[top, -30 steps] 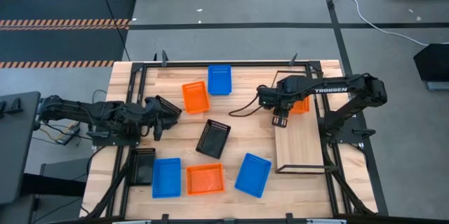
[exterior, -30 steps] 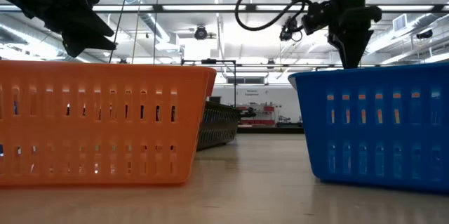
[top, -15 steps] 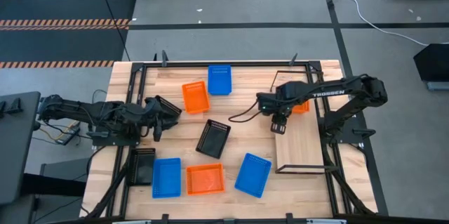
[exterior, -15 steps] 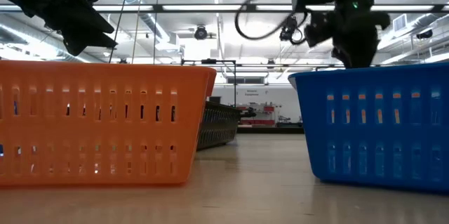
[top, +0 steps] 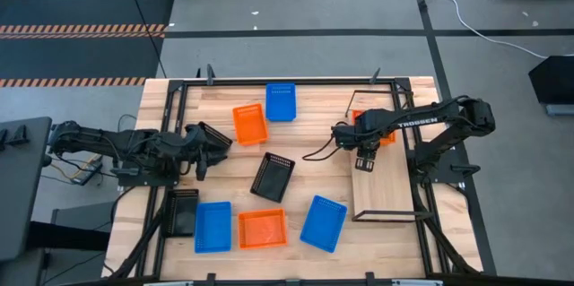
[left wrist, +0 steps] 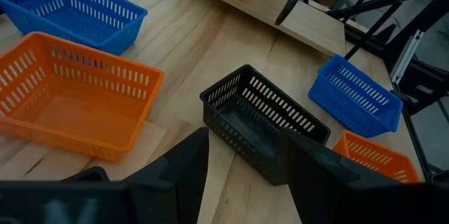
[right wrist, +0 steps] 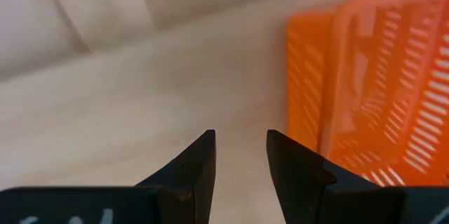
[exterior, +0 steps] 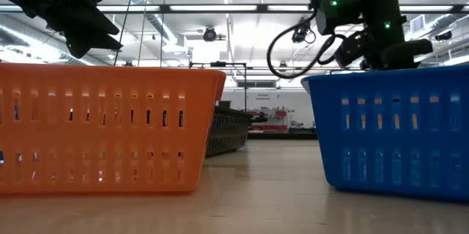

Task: Stack baskets on shelf by color
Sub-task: Put the right orange bin on the shelf, then put the right black bin on the shelf

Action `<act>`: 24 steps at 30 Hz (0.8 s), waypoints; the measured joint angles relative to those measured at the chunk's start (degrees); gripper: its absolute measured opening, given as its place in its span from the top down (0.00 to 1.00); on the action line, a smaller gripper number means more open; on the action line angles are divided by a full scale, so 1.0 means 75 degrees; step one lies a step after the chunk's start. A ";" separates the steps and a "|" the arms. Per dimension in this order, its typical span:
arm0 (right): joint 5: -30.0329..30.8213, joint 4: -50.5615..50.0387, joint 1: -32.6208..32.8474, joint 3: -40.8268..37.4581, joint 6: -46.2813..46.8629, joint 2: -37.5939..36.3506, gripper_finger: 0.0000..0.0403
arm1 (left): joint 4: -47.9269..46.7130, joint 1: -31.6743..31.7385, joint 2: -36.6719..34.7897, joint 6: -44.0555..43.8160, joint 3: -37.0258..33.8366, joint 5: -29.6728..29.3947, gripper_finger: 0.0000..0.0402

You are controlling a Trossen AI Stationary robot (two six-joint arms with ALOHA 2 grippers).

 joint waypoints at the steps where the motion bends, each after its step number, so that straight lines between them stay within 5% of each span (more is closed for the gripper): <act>1: 0.0078 -0.0092 -0.0003 0.0000 0.0004 0.0000 0.67 | 0.0000 0.0000 0.0000 0.0001 0.0000 0.0000 0.55; 7: 0.0731 -0.0375 -0.0003 0.0000 0.0162 0.0000 0.67 | -0.0001 0.0000 0.0000 0.0001 0.0000 0.0000 0.55; 24: -0.0241 0.0023 0.0526 0.0930 0.0808 -0.0017 0.67 | -0.0004 0.0000 0.0001 0.0057 0.0000 -0.0331 0.55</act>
